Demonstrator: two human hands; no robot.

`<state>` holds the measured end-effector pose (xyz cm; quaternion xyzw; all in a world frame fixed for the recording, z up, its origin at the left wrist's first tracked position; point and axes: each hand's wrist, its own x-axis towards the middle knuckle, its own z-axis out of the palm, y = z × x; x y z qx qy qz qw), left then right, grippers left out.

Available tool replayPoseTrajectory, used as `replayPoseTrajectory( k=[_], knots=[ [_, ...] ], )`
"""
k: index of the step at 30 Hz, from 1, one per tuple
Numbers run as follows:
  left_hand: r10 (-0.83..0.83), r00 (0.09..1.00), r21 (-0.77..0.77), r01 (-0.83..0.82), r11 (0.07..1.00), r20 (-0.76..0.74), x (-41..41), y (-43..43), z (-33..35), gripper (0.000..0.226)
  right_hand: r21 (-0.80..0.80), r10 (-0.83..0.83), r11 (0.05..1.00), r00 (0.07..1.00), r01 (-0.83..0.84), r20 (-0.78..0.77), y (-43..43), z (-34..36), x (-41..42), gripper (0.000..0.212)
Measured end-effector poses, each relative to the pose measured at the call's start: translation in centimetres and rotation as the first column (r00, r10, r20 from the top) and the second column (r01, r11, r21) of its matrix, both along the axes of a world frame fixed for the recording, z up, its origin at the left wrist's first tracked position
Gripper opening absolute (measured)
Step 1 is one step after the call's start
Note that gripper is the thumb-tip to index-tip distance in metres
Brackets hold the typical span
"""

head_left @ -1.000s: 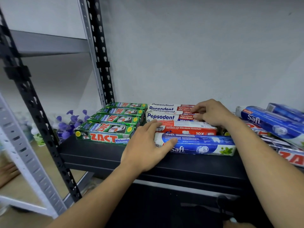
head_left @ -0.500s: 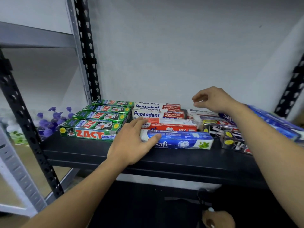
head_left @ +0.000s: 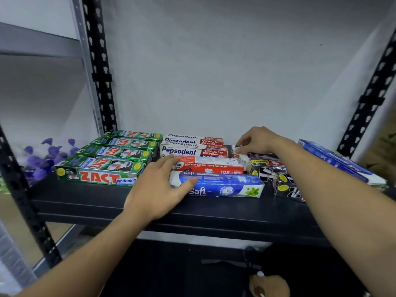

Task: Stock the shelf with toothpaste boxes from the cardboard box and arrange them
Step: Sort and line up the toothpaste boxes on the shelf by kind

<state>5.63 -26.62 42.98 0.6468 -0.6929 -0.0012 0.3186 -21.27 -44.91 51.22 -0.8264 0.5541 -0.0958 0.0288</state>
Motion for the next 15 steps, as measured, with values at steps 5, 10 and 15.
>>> replayPoseTrajectory(
  k=[5,10,15],
  knots=[
    [0.000,1.000,-0.005,0.000,1.000,-0.009,0.1,-0.2,-0.1,0.082,-0.045,-0.033,0.999,0.998,0.030,-0.050,-1.6,-0.4,0.5,0.037],
    [0.002,1.000,-0.014,-0.002,1.000,-0.007,0.1,-0.1,-0.1,0.081,-0.032,-0.057,0.998,0.992,0.054,-0.108,-2.0,-0.3,0.4,0.045],
    [-0.006,1.000,-0.027,0.005,1.000,-0.015,0.1,-0.1,-0.1,0.080,0.073,-0.084,0.993,0.985,0.096,-0.152,-2.4,0.3,0.3,0.052]
  ],
)
